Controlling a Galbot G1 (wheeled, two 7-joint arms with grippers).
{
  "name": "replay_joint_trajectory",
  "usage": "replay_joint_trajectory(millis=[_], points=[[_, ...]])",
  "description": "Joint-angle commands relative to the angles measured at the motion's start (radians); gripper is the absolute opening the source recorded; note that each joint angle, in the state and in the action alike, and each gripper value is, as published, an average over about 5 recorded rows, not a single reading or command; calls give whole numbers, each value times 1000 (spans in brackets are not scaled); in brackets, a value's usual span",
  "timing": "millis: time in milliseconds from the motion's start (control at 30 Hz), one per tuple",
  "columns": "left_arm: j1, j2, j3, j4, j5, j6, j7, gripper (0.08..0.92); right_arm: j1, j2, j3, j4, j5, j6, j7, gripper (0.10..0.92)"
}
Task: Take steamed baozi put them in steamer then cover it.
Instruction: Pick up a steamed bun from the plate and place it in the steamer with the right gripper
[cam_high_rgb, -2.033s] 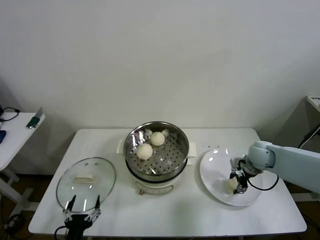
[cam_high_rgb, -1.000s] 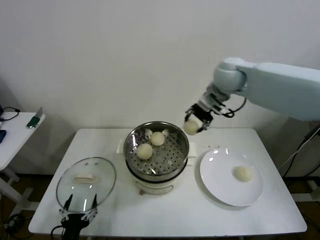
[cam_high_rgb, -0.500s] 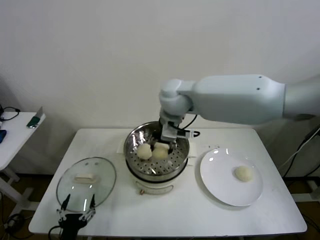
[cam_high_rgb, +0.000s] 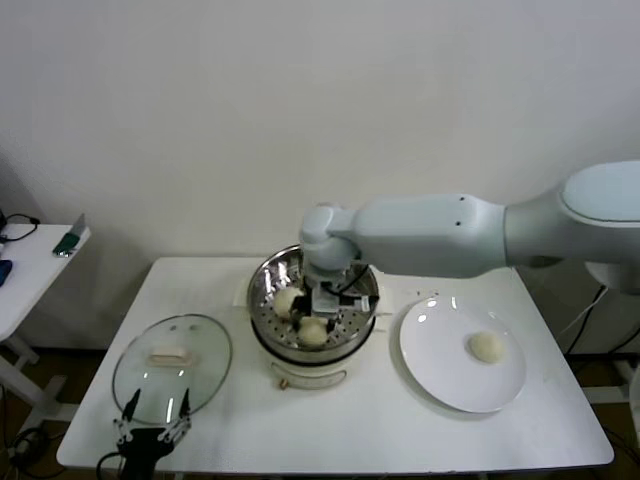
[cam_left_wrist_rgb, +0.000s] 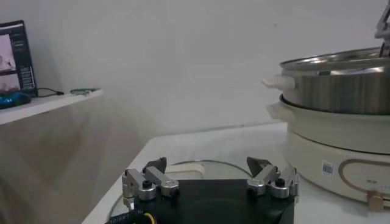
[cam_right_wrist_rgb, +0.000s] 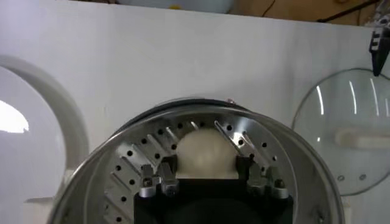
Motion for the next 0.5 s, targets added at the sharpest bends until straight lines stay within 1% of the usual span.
replay_joint_trajectory(millis=[33,100,267,333,500], points=[[3,-1,0,1,1,-2,0,823,-51,30,-1,-40,-42,23,21,655],[3,-1,0,2,1,-4,-1,823,-51,33,-3,-45,-41,32,18,683],[5,-2,-1,0,0,-6,-1,823,-31,28,5,-54,-35,56,12,798],[5,-2,-2,0,0,-6,-2,823,-5,16,14,-59,-14,66,-5,816],[4,-3,2,0,1,-7,-1,823,84,-28,38,-102,99,97,-76,822]])
